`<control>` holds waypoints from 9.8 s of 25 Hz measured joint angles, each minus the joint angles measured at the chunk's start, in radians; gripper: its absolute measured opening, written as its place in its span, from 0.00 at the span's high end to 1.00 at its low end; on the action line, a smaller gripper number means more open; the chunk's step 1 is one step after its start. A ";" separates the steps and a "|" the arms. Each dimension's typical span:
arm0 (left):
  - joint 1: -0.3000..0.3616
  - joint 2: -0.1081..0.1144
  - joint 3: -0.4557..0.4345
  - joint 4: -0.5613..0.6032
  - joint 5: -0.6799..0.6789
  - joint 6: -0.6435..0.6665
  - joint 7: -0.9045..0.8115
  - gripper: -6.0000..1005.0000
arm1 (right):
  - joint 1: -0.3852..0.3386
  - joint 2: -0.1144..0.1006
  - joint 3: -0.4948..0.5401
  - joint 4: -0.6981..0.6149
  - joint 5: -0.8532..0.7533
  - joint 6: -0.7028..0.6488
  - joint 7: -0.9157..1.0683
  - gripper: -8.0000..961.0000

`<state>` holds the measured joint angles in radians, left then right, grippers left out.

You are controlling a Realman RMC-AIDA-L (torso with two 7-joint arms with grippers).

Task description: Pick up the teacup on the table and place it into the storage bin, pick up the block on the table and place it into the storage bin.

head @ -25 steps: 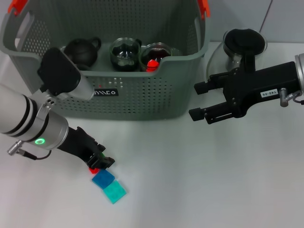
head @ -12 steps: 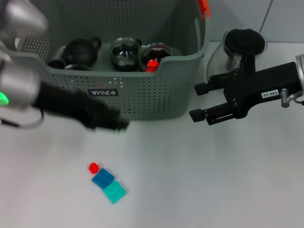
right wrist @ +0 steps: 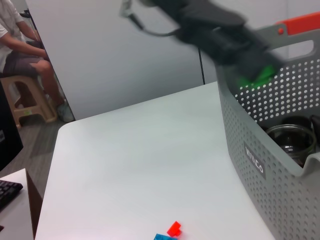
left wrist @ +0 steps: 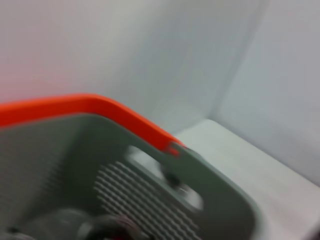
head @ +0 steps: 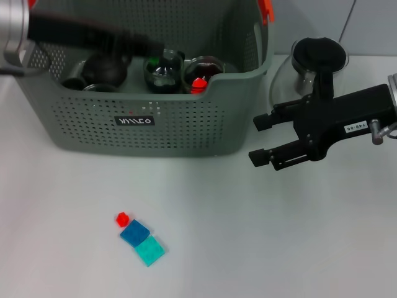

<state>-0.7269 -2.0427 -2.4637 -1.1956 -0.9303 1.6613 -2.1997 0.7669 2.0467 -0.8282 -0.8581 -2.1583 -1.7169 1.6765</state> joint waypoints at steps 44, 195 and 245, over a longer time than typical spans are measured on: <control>0.241 -0.126 0.360 -0.496 0.283 0.290 0.123 0.05 | -0.005 0.005 0.025 0.001 0.012 -0.001 0.009 0.13; -0.199 0.108 0.025 0.242 0.185 -0.347 0.123 0.51 | -0.036 -0.023 0.074 0.108 0.083 -0.073 0.046 0.13; 0.234 -0.129 0.728 -0.364 0.414 0.127 0.023 0.04 | -0.030 -0.031 0.077 0.116 0.089 -0.073 0.026 0.13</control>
<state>-0.4930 -2.1714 -1.7358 -1.5600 -0.5163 1.7880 -2.1765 0.7369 2.0155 -0.7515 -0.7424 -2.0692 -1.7898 1.7026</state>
